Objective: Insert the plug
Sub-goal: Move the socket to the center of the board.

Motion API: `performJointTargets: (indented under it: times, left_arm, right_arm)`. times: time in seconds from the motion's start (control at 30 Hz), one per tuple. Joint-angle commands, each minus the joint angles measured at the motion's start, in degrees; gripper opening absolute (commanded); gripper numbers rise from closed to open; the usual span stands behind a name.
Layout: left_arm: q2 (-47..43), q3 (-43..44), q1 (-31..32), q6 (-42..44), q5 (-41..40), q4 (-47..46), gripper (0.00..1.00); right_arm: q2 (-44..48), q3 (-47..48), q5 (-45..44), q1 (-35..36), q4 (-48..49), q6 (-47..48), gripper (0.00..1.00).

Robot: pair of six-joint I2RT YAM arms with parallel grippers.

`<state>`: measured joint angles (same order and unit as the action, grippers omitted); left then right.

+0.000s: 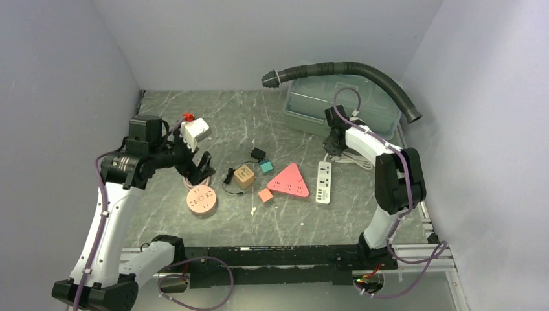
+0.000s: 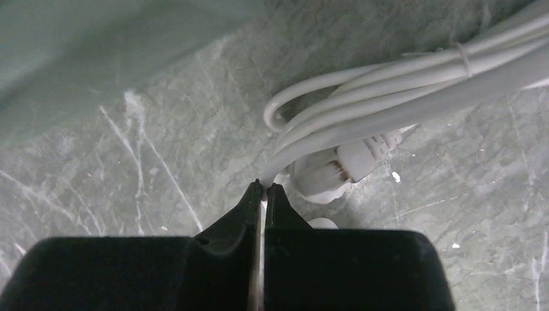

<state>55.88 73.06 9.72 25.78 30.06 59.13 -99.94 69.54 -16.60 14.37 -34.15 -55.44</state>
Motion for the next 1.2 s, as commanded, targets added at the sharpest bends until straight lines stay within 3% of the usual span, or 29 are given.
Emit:
performJointTargets:
  times: [0.0, 0.1, 0.27, 0.37, 0.57, 0.67, 0.8, 0.97, 1.17]
  left_arm:
    - [-0.2, 0.1, 2.5, 0.6, 12.7, -1.6, 1.0]
    - [1.0, -1.5, 10.3, 2.1, 8.7, -5.9, 1.0]
    - [11.3, 0.4, 32.7, 7.9, -6.6, -10.7, 1.0]
    - [16.3, -1.7, 39.4, 13.9, -9.7, -16.9, 1.0]
    - [24.5, -7.8, 48.7, 19.0, -9.6, -37.0, 1.0]
    - [31.6, -7.8, 52.8, 16.6, -11.0, -46.7, 1.0]
    - [40.4, -3.4, 56.5, 10.1, -14.4, -52.8, 1.0]
    - [44.3, -4.7, 60.4, 7.9, -18.7, -61.1, 1.0]
    - [49.2, -3.3, 63.7, 7.6, -24.5, -62.9, 1.0]
  right_arm:
    - [-0.6, 0.0, -0.5, 0.2, 1.3, -3.4, 0.0]
    - [3.2, -7.3, -1.4, 0.4, 4.3, -4.3, 0.0]
    - [8.7, -17.8, -2.3, 0.6, 7.1, -6.1, 0.0]
    - [12.2, -21.3, -2.9, 0.7, 8.8, -6.8, 0.0]
    - [17.0, -24.9, -4.4, 0.7, 9.9, -5.9, 0.0]
    - [17.8, -26.1, -4.3, -0.1, 10.2, -4.7, 0.0]
    - [20.8, -29.4, -4.3, -1.6, 10.1, -2.3, 0.0]
    - [27.7, -35.1, -3.8, -4.1, 10.3, -0.3, 0.02]
    - [30.6, -37.7, -1.6, -4.2, 10.6, -0.2, 0.02]
